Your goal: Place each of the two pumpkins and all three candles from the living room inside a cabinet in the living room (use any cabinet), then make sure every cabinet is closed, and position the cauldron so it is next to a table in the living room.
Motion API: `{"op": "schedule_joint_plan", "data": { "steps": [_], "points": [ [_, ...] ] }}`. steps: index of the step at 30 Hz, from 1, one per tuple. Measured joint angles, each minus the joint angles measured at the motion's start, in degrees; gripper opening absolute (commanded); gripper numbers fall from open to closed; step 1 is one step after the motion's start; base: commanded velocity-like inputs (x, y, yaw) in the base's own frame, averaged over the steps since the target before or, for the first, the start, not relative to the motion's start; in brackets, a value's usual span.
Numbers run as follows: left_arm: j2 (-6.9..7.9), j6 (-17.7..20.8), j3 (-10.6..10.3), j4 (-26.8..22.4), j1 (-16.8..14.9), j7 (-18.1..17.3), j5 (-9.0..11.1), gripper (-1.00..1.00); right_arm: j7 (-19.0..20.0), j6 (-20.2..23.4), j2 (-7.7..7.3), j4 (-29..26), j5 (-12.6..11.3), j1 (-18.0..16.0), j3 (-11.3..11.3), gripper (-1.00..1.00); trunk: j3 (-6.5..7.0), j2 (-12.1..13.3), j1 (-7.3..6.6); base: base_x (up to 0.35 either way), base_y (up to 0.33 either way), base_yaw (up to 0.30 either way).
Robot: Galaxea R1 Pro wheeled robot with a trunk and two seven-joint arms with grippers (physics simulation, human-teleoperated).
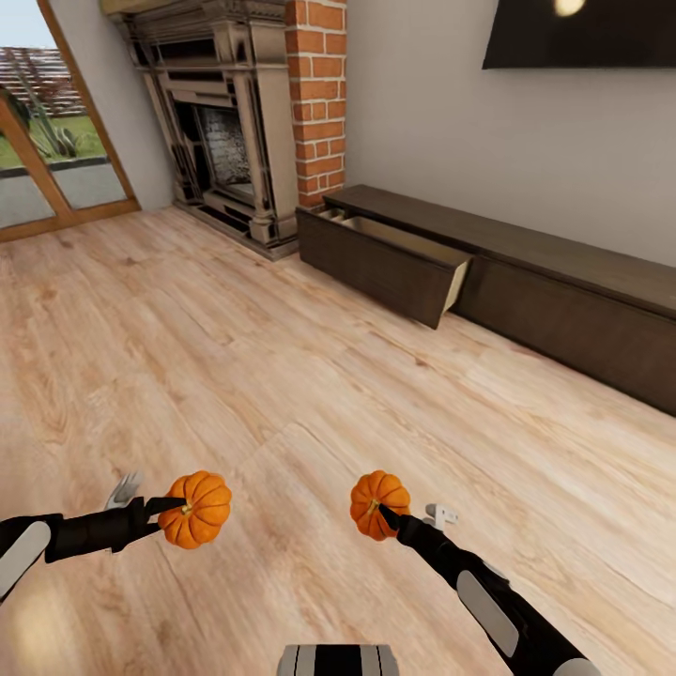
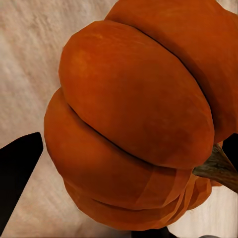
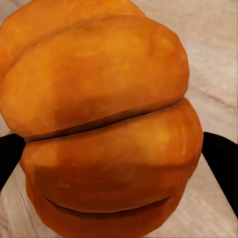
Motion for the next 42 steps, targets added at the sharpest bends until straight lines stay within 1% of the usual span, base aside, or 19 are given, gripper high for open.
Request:
{"op": "schedule_joint_plan", "data": {
  "steps": [14, 21, 36, 40, 42],
  "points": [
    [0.00, 0.01, 0.05, 0.00, 0.01, -0.04, -0.01, -1.00, 0.04, -0.21, 0.00, -0.05, 0.00, 0.00, 0.00, -1.00, 0.00, 0.00, 0.00, 0.331, 0.000, 0.003],
    [0.00, -0.03, 0.06, 0.00, 0.03, -0.03, -0.13, -1.00, 0.05, -0.27, 0.01, -0.02, 0.00, 0.00, 0.01, -1.00, 0.00, 0.00, 0.00, 0.331, 0.000, 0.162],
    [0.00, 0.00, 0.06, 0.00, 0.02, -0.07, 0.00, -1.00, 0.04, -0.34, 0.01, -0.06, 0.01, 0.00, -0.01, -1.00, 0.00, 0.00, 0.00, 0.329, 0.000, 0.009],
    [0.01, 0.00, 0.14, -0.05, 0.03, -0.07, 0.05, -1.00, 0.05, -0.35, 0.02, -0.05, 0.00, -0.01, 0.01, -1.00, 0.00, 0.00, 0.02, 0.176, 0.000, 0.207],
    [0.01, 0.18, 0.18, -0.14, 0.03, -0.08, 0.55, -1.00, 0.05, -0.35, 0.02, -0.05, 0.00, -0.01, 0.01, -1.00, 0.00, 0.00, 0.03, 0.039, 0.000, 0.275]
  ]
}}
